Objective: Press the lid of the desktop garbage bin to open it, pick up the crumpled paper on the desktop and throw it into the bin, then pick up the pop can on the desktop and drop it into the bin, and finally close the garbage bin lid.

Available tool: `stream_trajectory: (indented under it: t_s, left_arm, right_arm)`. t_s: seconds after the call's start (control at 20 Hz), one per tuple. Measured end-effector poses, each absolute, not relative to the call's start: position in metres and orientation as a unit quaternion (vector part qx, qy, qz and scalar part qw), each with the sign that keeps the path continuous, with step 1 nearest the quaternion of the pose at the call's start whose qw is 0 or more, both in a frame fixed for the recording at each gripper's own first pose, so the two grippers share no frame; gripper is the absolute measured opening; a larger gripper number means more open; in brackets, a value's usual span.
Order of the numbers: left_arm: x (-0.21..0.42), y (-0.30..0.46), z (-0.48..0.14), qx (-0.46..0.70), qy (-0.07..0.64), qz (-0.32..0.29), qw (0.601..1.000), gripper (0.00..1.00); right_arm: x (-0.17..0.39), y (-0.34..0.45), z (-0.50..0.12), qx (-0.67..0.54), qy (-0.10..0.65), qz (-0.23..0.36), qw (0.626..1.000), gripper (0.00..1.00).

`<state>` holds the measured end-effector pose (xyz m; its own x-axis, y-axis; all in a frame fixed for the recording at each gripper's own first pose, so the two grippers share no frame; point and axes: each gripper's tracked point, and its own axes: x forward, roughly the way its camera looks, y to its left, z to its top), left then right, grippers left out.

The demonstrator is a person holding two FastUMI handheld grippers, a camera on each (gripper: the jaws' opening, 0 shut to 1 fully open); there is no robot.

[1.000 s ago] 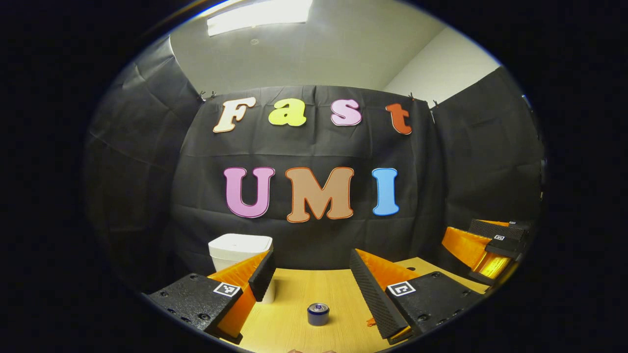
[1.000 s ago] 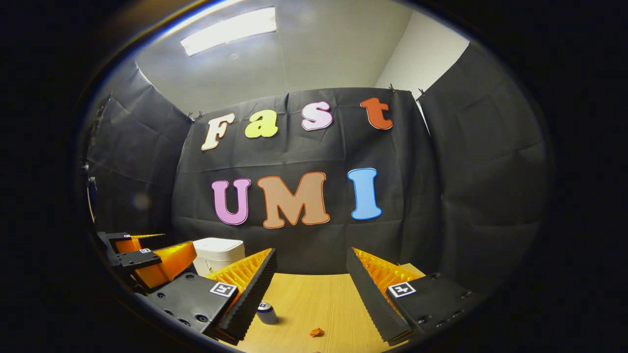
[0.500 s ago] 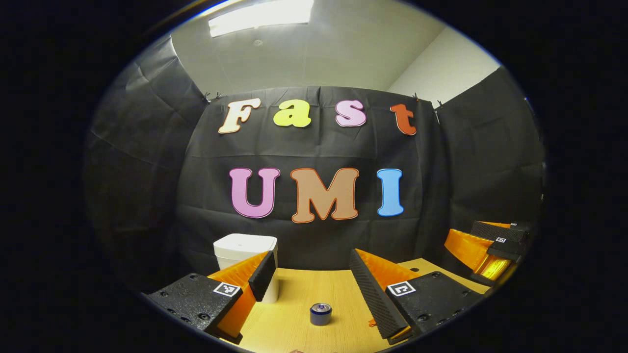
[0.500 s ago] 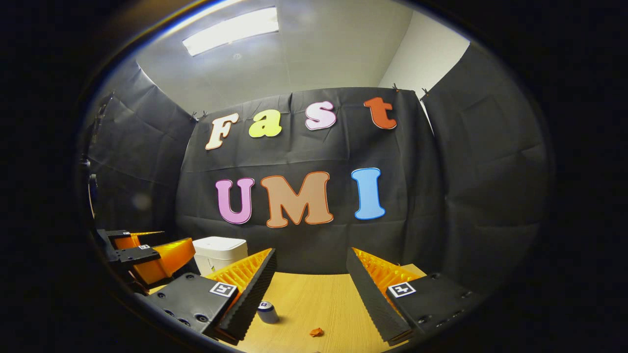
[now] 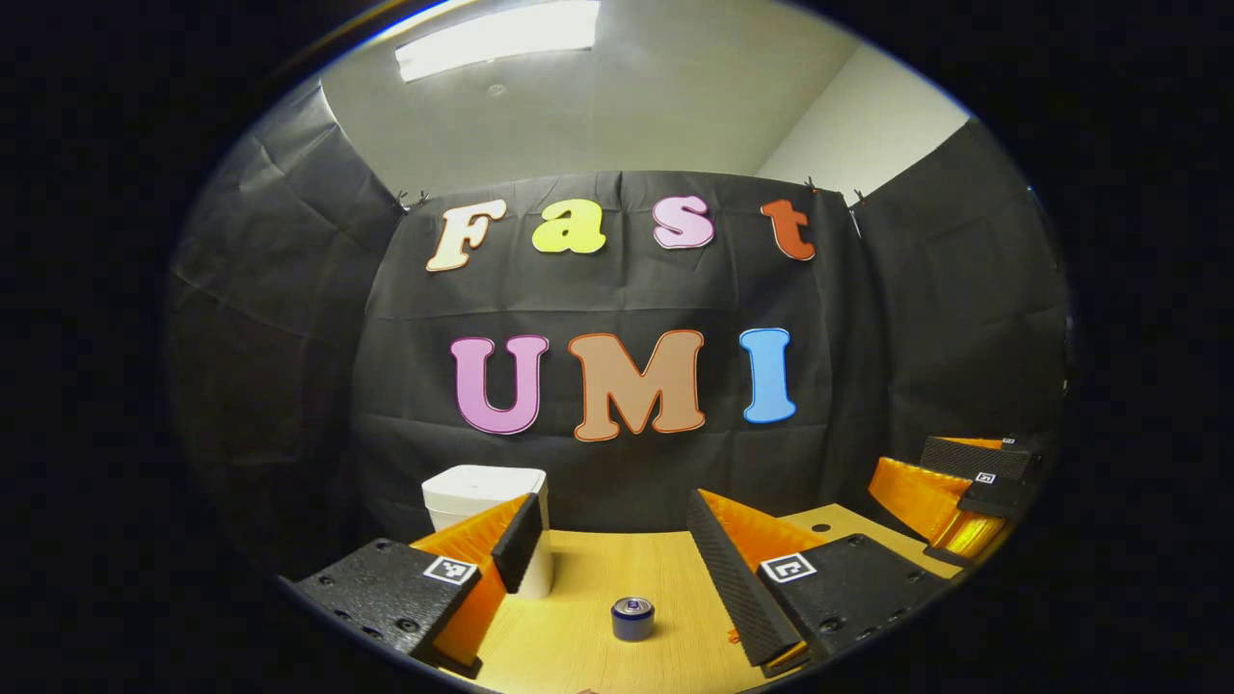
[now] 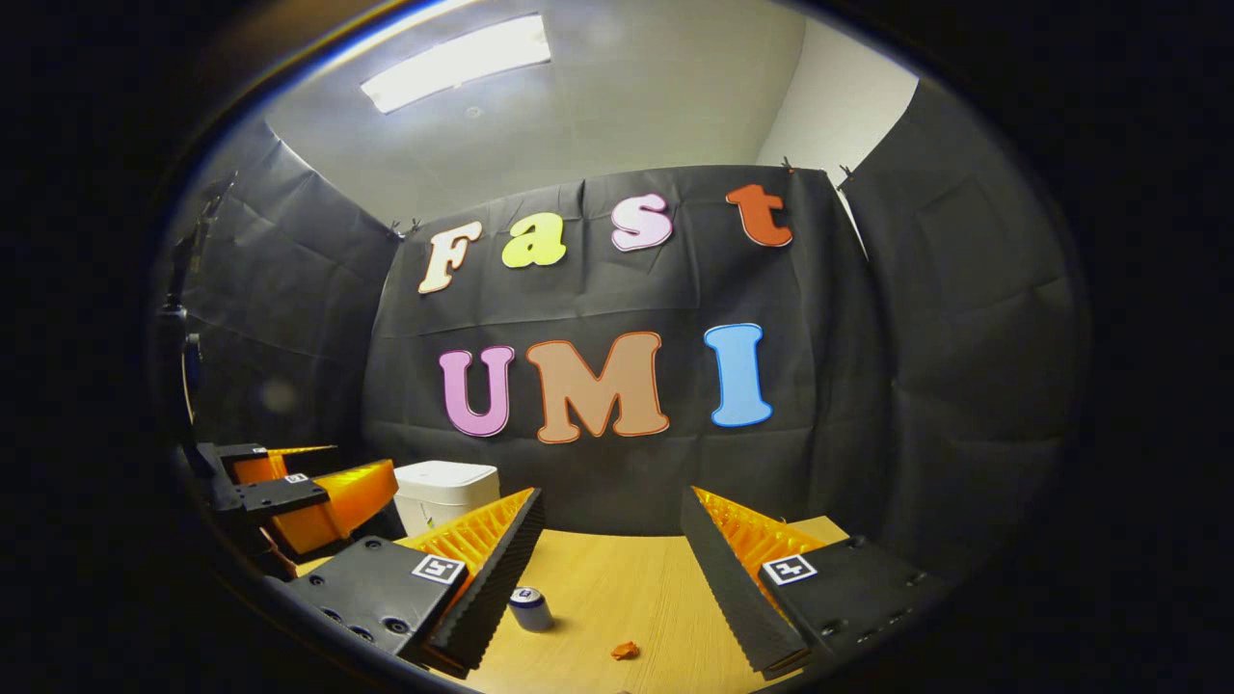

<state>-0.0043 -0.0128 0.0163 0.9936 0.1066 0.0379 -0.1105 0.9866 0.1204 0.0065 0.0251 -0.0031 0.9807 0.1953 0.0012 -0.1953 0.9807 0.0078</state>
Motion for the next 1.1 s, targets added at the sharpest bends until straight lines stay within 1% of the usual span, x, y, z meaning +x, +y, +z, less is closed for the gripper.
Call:
stream_trajectory:
  t_s: [0.05, 0.1, 0.15, 0.2, 0.25, 0.3, 0.35, 0.4, 0.45, 0.5, 0.6, 0.65, 0.7, 0.8, 0.85, 1.05, 1.1]
  left_arm:
    - [-0.002, -0.008, 0.017, 0.063, -0.017, 0.060, 0.996, 0.77]
    - [0.001, -0.002, 0.023, 0.065, -0.022, 0.069, 0.995, 0.65]
    - [0.003, 0.005, 0.030, 0.064, -0.028, 0.076, 0.995, 0.54]
    - [0.007, 0.011, 0.038, 0.063, -0.037, 0.082, 0.994, 0.42]
    - [0.013, 0.015, 0.045, 0.063, -0.044, 0.085, 0.993, 0.18]
    - [0.019, 0.021, 0.051, 0.065, -0.048, 0.084, 0.993, 0.16]
    - [0.027, 0.029, 0.056, 0.066, -0.053, 0.086, 0.993, 0.14]
    - [0.038, 0.039, 0.065, 0.067, -0.057, 0.088, 0.992, 0.10]
    - [0.042, 0.049, 0.071, 0.070, -0.059, 0.090, 0.992, 0.02]
    - [0.051, 0.060, 0.079, 0.074, -0.063, 0.088, 0.991, 0.02]
    - [0.072, 0.084, 0.094, 0.075, -0.066, 0.086, 0.991, 0.00]
    - [0.084, 0.099, 0.096, 0.073, -0.060, 0.084, 0.992, 0.00]
    - [0.096, 0.111, 0.098, 0.066, -0.057, 0.081, 0.993, 0.00]
    - [0.118, 0.139, 0.101, 0.044, -0.051, 0.085, 0.994, 0.00]
    - [0.130, 0.153, 0.098, 0.035, -0.048, 0.088, 0.994, 0.00]
    - [0.173, 0.195, 0.069, 0.027, -0.007, 0.083, 0.996, 0.00]
    - [0.184, 0.204, 0.060, 0.027, 0.006, 0.081, 0.996, 0.00]
  right_arm:
    - [0.007, 0.024, -0.004, -0.001, 0.002, 0.100, 0.995, 0.98]
    - [0.007, 0.023, -0.005, -0.003, 0.006, 0.104, 0.995, 0.95]
    - [0.004, 0.024, -0.007, -0.003, 0.011, 0.107, 0.994, 0.95]
    - [0.003, 0.025, -0.007, -0.004, 0.012, 0.108, 0.994, 0.98]
    - [0.004, 0.024, -0.007, -0.005, 0.011, 0.105, 0.994, 0.98]
    - [0.007, 0.023, -0.006, -0.006, 0.007, 0.101, 0.995, 0.96]
    - [0.010, 0.022, -0.006, -0.008, 0.004, 0.095, 0.995, 0.96]
    - [0.013, 0.020, -0.004, -0.009, 0.005, 0.086, 0.996, 0.96]
    - [0.012, 0.019, -0.005, -0.006, 0.008, 0.081, 0.997, 0.98]
    - [0.010, 0.020, -0.005, -0.003, 0.009, 0.078, 0.997, 0.96]
    - [0.012, 0.017, -0.006, -0.005, 0.011, 0.065, 0.998, 0.96]
    - [0.012, 0.015, -0.006, -0.006, 0.011, 0.058, 0.998, 0.98]
    - [0.013, 0.014, -0.005, -0.006, 0.009, 0.050, 0.999, 0.96]
    - [0.015, 0.010, -0.005, -0.008, 0.008, 0.033, 0.999, 0.96]
    - [0.015, 0.008, -0.005, -0.008, 0.010, 0.025, 1.000, 0.98]
    - [0.012, 0.001, -0.009, -0.015, 0.022, -0.001, 1.000, 0.98]
    - [0.010, 0.000, -0.011, -0.017, 0.026, -0.007, 1.000, 0.96]
